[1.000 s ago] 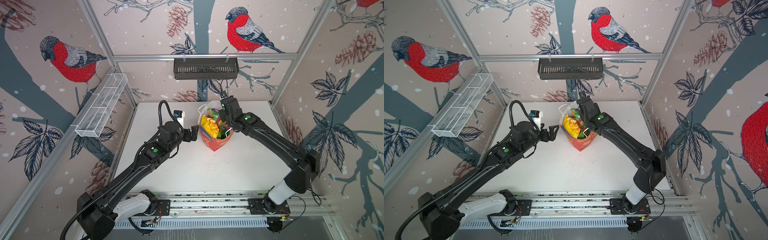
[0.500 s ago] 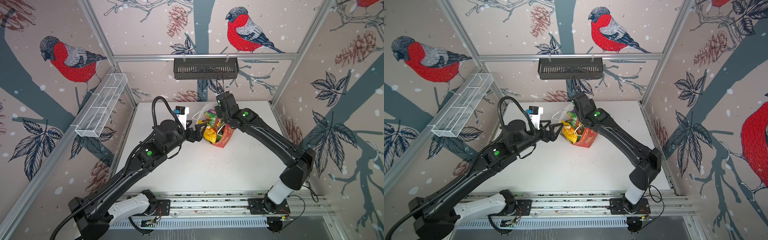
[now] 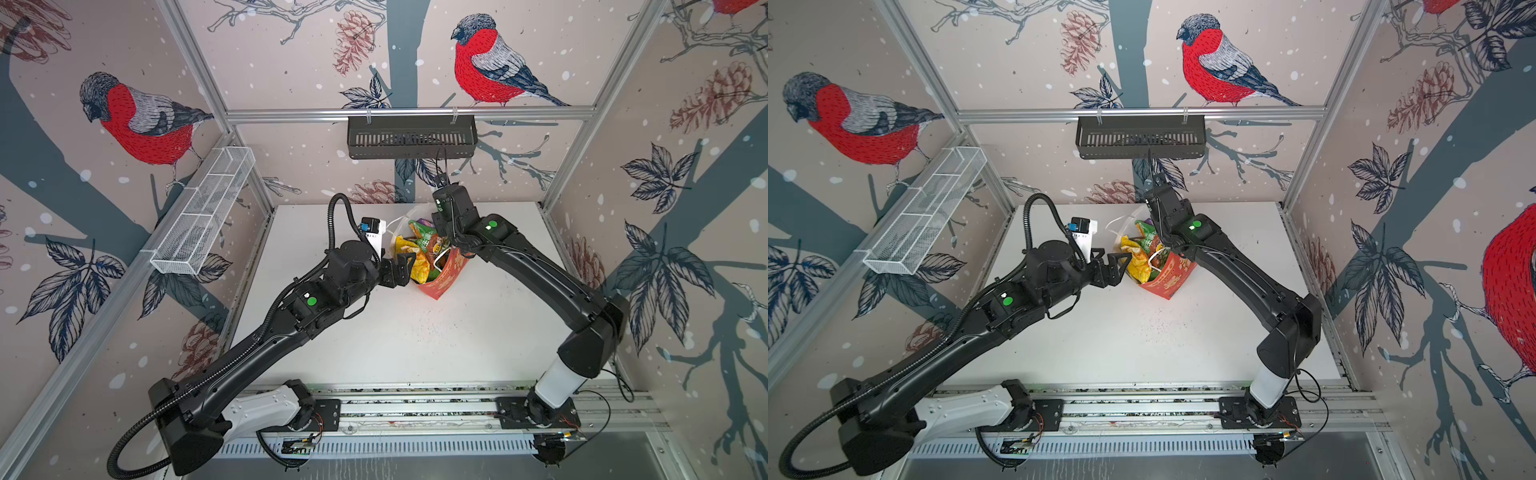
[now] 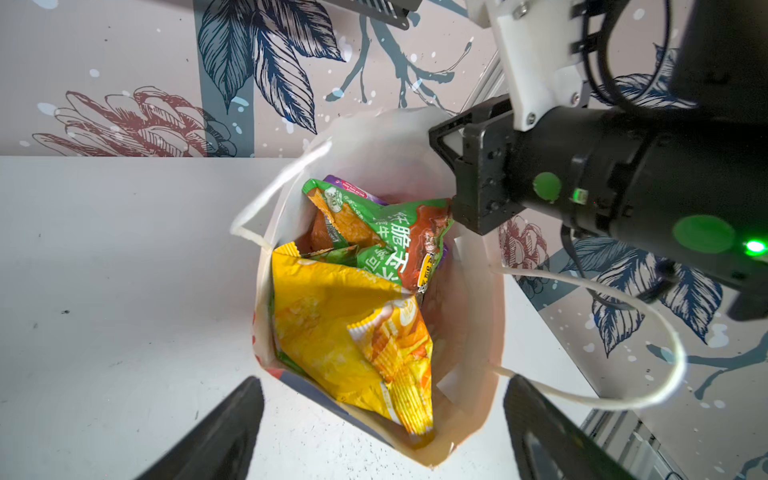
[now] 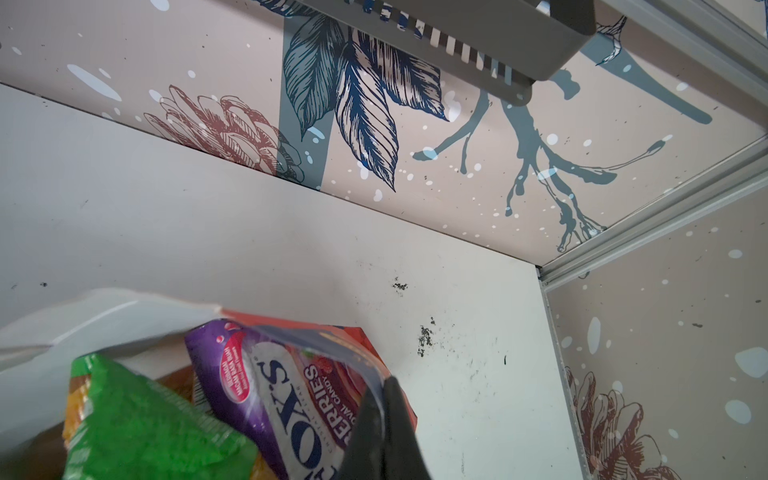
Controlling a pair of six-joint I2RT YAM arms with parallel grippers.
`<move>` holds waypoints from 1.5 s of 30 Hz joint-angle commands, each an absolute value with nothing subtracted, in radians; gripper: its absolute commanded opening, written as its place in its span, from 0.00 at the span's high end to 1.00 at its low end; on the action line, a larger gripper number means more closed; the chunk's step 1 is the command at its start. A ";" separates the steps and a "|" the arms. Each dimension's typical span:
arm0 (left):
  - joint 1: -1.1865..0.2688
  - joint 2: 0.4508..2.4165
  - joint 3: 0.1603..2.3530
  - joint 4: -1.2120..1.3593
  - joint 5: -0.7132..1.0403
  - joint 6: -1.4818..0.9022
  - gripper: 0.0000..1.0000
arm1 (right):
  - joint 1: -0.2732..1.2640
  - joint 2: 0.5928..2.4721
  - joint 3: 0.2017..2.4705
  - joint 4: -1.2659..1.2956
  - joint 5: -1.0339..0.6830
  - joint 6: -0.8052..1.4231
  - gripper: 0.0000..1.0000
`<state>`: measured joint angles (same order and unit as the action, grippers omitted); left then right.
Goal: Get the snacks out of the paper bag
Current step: 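Lower the left gripper onto the yellow chip packet while the right holds the rim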
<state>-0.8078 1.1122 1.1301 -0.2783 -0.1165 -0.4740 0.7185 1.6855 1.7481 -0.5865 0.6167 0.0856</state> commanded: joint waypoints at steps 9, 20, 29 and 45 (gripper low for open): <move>-0.783 1.178 1.186 -0.280 -0.099 -0.520 0.21 | 0.718 1.611 1.685 -0.472 0.598 0.154 1.00; -0.778 1.192 1.169 -0.264 -0.040 -0.540 0.32 | 0.718 1.601 1.655 -0.456 0.573 0.177 1.00; -0.777 1.211 1.164 -0.262 -0.104 -0.525 0.34 | 0.721 1.583 1.644 -0.456 0.532 0.198 1.00; -0.768 1.249 1.164 -0.251 -0.086 -0.514 0.62 | 0.725 1.561 1.608 -0.444 0.525 0.207 1.00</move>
<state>-0.7696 1.2510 1.1683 -0.2672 -0.0807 -0.5152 0.7238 1.5707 1.6085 -0.5190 0.5159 0.1879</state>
